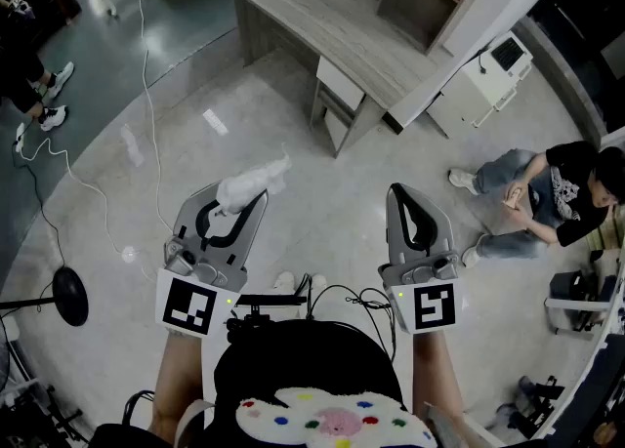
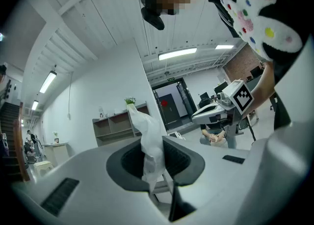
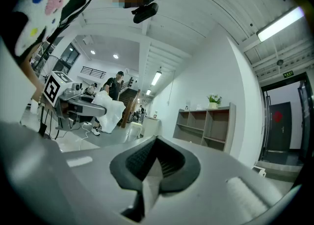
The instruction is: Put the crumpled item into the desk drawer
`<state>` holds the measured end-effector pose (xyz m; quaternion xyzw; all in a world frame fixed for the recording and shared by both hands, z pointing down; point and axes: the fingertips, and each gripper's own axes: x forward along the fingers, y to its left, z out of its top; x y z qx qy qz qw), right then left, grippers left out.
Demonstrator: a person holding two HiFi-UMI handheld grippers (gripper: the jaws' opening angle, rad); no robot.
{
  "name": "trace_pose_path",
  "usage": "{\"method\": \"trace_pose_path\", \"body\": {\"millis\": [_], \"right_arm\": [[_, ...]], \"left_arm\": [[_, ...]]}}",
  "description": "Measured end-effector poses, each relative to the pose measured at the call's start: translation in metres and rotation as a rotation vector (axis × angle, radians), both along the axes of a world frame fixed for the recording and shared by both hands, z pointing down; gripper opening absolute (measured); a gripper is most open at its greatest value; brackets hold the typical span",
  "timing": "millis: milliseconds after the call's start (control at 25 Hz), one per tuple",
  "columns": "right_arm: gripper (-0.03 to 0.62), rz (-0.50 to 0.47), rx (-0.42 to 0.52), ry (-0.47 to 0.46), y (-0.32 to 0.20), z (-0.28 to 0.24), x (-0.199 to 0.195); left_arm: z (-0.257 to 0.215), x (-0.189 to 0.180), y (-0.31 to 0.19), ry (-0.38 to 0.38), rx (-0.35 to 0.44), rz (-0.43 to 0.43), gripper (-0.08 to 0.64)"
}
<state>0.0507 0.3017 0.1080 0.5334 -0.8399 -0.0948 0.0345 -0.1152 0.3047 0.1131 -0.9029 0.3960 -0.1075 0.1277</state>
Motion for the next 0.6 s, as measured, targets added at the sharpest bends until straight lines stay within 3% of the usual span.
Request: {"method": "trace_pose_path", "body": {"millis": [600], "right_arm": [[0.009,0.045,-0.001,-0.018,0.013,-0.002,0.001]], "left_arm": [[-0.002,-0.003,0.005,0.013,0.004,0.025,0.063]]}}
